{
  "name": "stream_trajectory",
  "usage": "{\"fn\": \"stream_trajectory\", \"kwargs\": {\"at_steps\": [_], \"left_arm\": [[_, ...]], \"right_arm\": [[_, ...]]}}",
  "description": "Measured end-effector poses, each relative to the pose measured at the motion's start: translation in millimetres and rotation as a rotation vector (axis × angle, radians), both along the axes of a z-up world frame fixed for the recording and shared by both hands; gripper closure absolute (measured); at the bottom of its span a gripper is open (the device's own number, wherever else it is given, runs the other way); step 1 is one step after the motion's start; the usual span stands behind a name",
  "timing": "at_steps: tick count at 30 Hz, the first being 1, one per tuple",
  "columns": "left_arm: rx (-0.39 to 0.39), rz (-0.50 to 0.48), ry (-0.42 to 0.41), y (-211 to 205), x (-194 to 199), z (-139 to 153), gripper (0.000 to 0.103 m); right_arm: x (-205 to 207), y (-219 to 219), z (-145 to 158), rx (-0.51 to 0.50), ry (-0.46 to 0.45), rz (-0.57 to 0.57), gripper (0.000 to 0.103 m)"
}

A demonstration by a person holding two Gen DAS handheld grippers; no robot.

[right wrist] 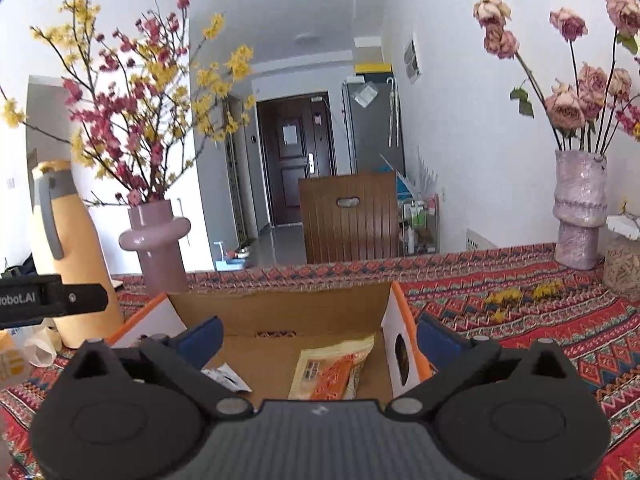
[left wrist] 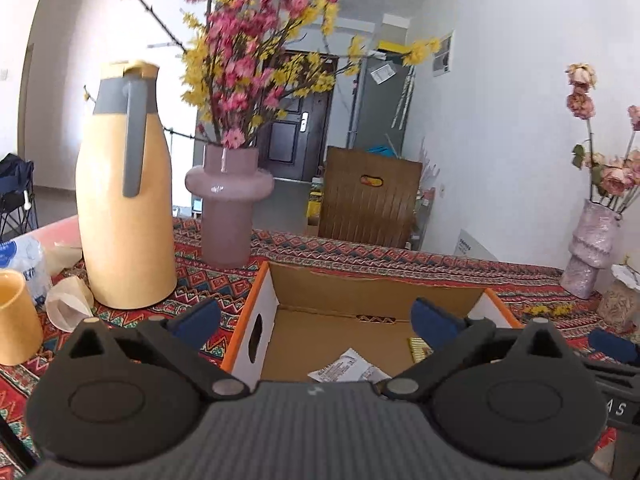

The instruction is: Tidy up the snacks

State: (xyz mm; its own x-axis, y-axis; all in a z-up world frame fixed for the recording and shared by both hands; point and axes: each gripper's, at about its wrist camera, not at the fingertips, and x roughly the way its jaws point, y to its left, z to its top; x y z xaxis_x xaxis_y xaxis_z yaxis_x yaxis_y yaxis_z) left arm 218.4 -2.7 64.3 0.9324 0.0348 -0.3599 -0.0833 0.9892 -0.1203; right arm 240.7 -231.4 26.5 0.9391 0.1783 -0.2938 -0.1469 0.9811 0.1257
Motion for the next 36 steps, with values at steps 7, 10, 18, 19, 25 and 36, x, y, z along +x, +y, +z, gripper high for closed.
{"fn": "stream_trajectory", "kwargs": {"at_steps": [7,10,18,19,25,36], "left_arm": [[0.008,-0.028,-0.027,2,-37,14,0.000],[0.008,-0.043,-0.030,4,-56,14,0.000],[0.021,-0.059,0.003,8,-105,-7,0.000],[0.019,-0.061,0.010,9,-110,-10,0.000],[0.016,-0.073,0.059,14,-140,-32,0.000],[0.005,-0.122,0.125,13,-186,-62,0.000]], "right_arm": [[-35,-2,17,-0.004,-0.048,0.018,0.000],[-51,-2,18,-0.006,-0.050,0.030,0.000],[-96,-2,4,-0.001,0.000,0.066,0.000],[-100,-1,1,-0.001,0.010,0.068,0.000],[-130,-5,-17,0.013,0.072,0.076,0.000],[-174,-9,-58,-0.003,0.196,0.089,0.000]]}}
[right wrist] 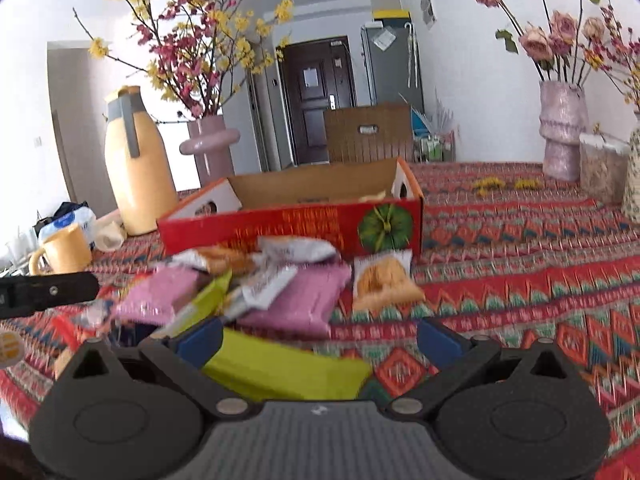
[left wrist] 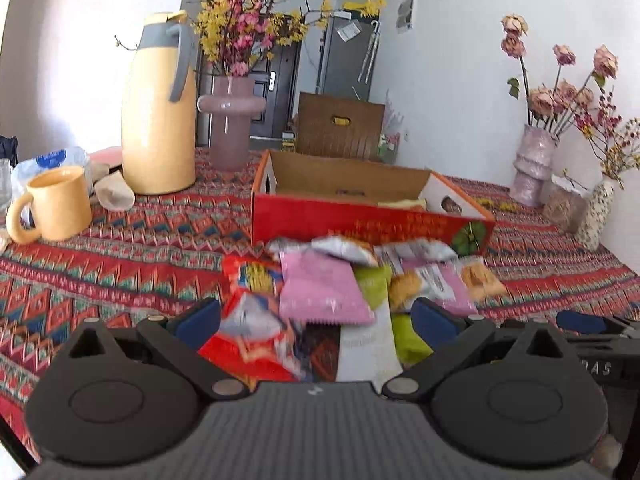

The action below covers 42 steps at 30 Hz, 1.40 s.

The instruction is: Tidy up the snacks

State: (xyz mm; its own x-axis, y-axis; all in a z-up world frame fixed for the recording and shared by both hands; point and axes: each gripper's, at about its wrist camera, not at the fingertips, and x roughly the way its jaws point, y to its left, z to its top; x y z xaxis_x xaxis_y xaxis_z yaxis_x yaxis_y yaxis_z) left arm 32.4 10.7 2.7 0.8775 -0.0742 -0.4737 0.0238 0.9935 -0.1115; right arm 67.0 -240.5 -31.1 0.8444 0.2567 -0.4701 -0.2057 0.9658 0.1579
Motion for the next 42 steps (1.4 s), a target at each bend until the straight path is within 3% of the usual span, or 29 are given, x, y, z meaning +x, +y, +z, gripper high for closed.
{"fn": "stream_trajectory", "kwargs": {"at_steps": [14,24,26,31,32,36,42], "left_arm": [[-0.003,0.001,0.017,5,-26,-5,0.000],[0.000,0.011,0.024,10,-25,-7,0.000],[0.000,0.014,0.021,12,-25,-7,0.000],[-0.007,0.025,0.019,17,-26,-7,0.000],[-0.008,0.028,0.020,18,-25,-7,0.000],[-0.013,0.030,0.022,20,-25,-8,0.000],[-0.015,0.030,0.027,19,-25,-8,0.000]], "right_arm": [[-24,0,-7,-0.016,0.016,0.007,0.000],[7,12,0,-0.086,0.020,0.057,0.000],[21,13,2,-0.066,0.033,0.059,0.007],[52,14,-5,-0.037,0.106,0.048,0.055],[56,12,-10,-0.019,0.132,0.049,0.059],[53,3,-19,0.032,0.167,0.046,0.064],[26,-3,-20,0.031,0.174,0.048,0.066]]}}
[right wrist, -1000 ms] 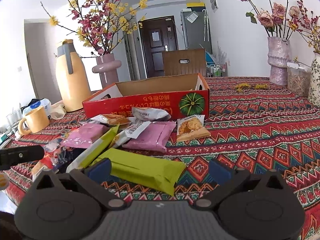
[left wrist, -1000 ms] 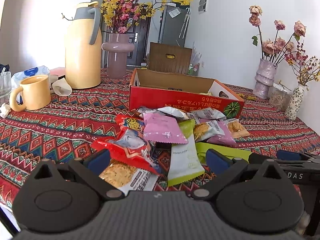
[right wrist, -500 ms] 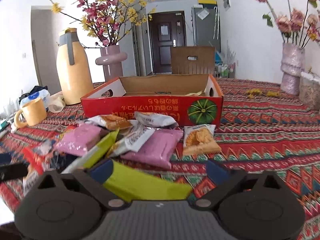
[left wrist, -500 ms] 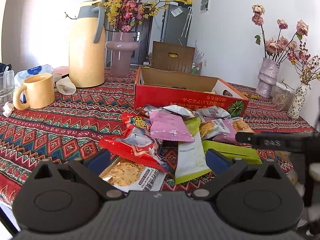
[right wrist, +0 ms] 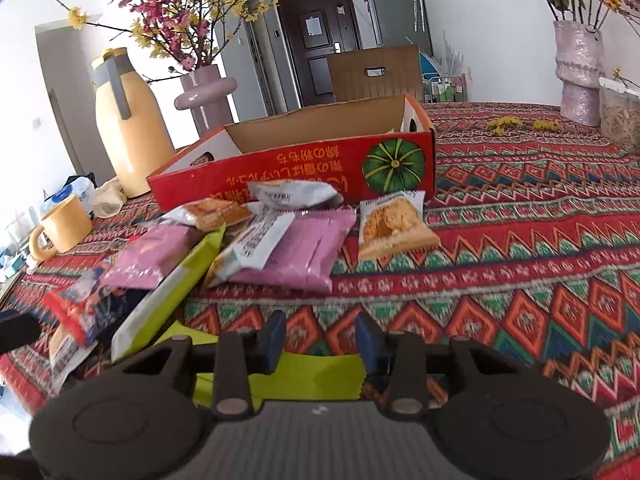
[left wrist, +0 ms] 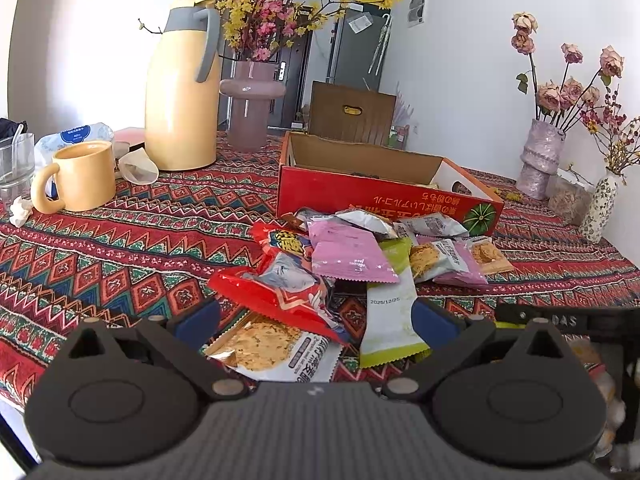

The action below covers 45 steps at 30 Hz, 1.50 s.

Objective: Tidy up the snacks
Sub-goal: 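Grasp the long green bar with the right gripper and lift it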

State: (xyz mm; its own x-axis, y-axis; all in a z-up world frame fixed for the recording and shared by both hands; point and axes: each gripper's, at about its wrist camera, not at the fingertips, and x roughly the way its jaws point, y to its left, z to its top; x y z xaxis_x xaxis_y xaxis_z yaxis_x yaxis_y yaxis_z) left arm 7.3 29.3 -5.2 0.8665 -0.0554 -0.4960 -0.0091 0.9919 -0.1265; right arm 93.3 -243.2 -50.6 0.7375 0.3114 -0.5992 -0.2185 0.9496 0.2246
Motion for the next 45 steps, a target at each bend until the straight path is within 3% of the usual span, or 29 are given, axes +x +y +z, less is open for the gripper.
{"fn": "stream_trajectory", "kwargs": {"at_steps": [6,8,10,11,22,29,35,40,42,45], "left_arm": [[0.000,0.008,-0.005,1,-2,2,0.000],[-0.001,0.010,-0.006,2,-2,2,0.000],[-0.001,0.011,-0.006,3,-3,2,0.000],[-0.001,0.011,-0.006,3,-3,2,0.000],[0.000,0.010,-0.011,4,-6,3,0.000],[-0.003,0.008,-0.006,4,-5,3,0.000],[-0.002,0.006,-0.004,3,-5,2,0.000],[-0.006,0.008,0.001,4,-4,1,0.000],[-0.007,0.009,0.002,4,-4,1,0.000],[-0.005,0.010,0.005,3,-4,0,0.000]], "right_arm": [[-24,-7,6,0.036,-0.033,-0.008,0.061],[-33,-7,13,0.044,-0.067,0.030,0.044],[-39,-3,18,0.031,-0.094,0.089,0.015],[-43,0,18,0.011,-0.105,0.126,0.013],[-27,35,7,-0.140,-0.091,0.301,0.009],[-26,16,1,-0.027,-0.047,0.305,0.012],[-26,14,-4,-0.040,-0.047,0.289,0.014],[-30,8,-3,-0.063,-0.063,0.235,0.050],[-33,4,-3,-0.067,-0.064,0.213,0.059],[-41,-1,-1,-0.075,-0.069,0.171,0.063]]}}
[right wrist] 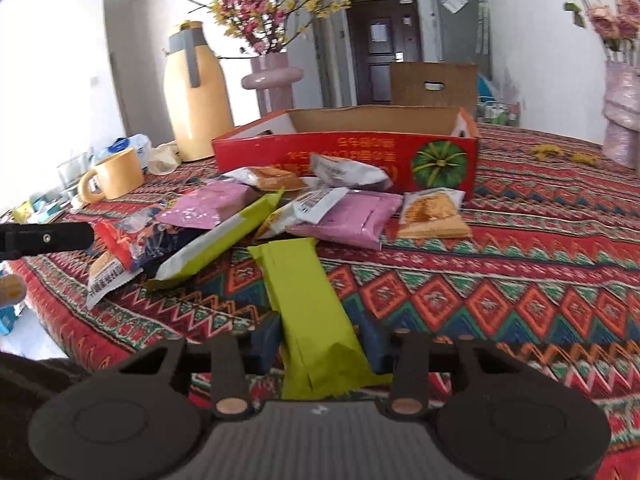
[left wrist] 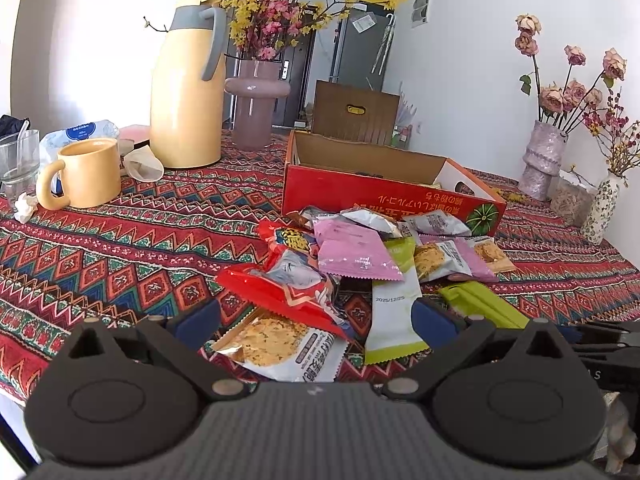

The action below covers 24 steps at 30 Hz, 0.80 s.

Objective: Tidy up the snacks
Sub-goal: 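Grasp the long green bar with the right gripper and lift it, then grasp the white cookie pack with the left gripper while the right gripper holds the green bar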

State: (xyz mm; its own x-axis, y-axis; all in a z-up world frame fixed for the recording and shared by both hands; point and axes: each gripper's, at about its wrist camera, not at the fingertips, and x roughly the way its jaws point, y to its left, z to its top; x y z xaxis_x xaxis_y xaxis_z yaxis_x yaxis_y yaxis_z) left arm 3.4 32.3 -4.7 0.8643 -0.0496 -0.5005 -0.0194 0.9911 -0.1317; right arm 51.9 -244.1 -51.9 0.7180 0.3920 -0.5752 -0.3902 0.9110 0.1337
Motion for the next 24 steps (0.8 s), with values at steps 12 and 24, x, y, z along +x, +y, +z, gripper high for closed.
{"fn": "stream_trajectory", "kwargs": {"at_steps": [12,24], "left_arm": [[-0.001,0.009,0.018,2,3,-4,0.000],[0.000,0.016,0.030,5,4,-8,0.000]], "right_arm": [[-11,13,1,-0.026,-0.003,-0.098,0.060],[-3,42,-8,-0.086,-0.037,-0.097,0.021]]}}
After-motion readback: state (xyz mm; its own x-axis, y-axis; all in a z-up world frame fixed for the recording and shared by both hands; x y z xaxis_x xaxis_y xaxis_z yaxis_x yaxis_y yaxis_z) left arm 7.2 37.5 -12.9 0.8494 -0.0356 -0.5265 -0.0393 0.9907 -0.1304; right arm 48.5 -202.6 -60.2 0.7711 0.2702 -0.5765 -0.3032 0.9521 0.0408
